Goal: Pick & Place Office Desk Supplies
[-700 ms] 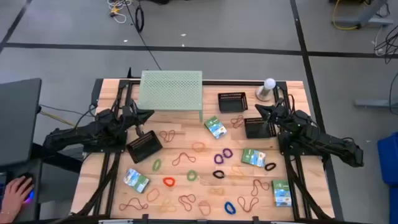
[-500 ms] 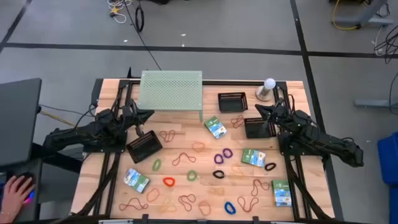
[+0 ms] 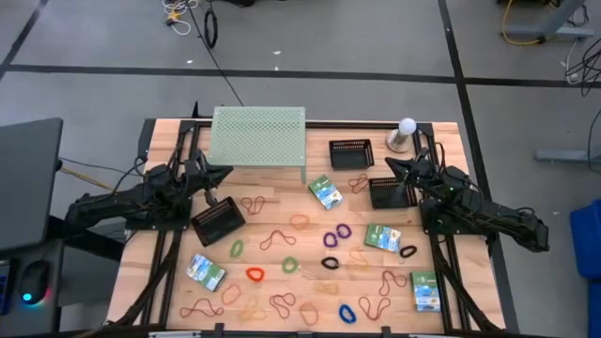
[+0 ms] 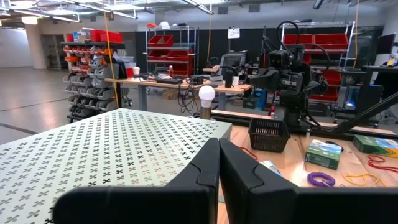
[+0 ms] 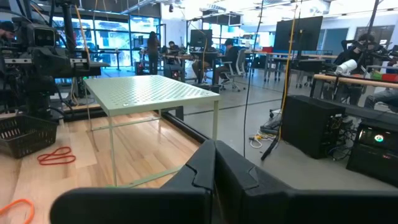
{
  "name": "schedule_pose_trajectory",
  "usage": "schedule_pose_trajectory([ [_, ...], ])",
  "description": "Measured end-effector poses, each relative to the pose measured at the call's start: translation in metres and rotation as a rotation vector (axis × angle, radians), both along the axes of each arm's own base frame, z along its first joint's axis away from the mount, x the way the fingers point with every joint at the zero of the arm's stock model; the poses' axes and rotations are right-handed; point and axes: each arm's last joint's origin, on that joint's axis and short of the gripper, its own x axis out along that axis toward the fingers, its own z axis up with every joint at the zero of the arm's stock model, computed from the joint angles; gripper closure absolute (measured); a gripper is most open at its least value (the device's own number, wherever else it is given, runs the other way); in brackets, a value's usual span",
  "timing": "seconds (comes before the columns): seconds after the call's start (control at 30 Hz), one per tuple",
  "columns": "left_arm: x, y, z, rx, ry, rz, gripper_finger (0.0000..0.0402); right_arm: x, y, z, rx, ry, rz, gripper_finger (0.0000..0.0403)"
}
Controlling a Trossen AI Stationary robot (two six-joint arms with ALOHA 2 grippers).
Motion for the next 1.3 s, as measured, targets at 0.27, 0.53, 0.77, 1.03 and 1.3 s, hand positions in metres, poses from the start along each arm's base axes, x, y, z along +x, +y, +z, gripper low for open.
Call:
schedule_pose_trajectory([
  [0.27,0.0000,0.0000,0.0000,0.000,0.000,0.000,0.0392,0.0000,0.0000,0.0001,0.000,0.000,0.000,0.0391],
  [0.53,0.0000,0.0000,0.0001,0.000,0.000,0.000,0.0392,0.0000,0.0000,0.0001,0.000,0.000,0.000,0.0391],
  [0.77,-0.0003,-0.0001,0.0020,0.005,-0.020,0.000,0.0392,0.0000,0.0000,0.0001,0.000,0.000,0.000,0.0391],
  [1.03,-0.0002,-0.0003,0.0018,0.029,-0.008,-0.004,0.0392,0.0000,0.0000,0.0001,-0.035,0.022,-0.002,0.0391],
  [1.3,-0.0004,-0.0011,0.0048,-0.049,-0.072,-0.046,0.0392,0.0000,0.0000,0.0000,-0.059,0.039,-0.004,0.0391],
])
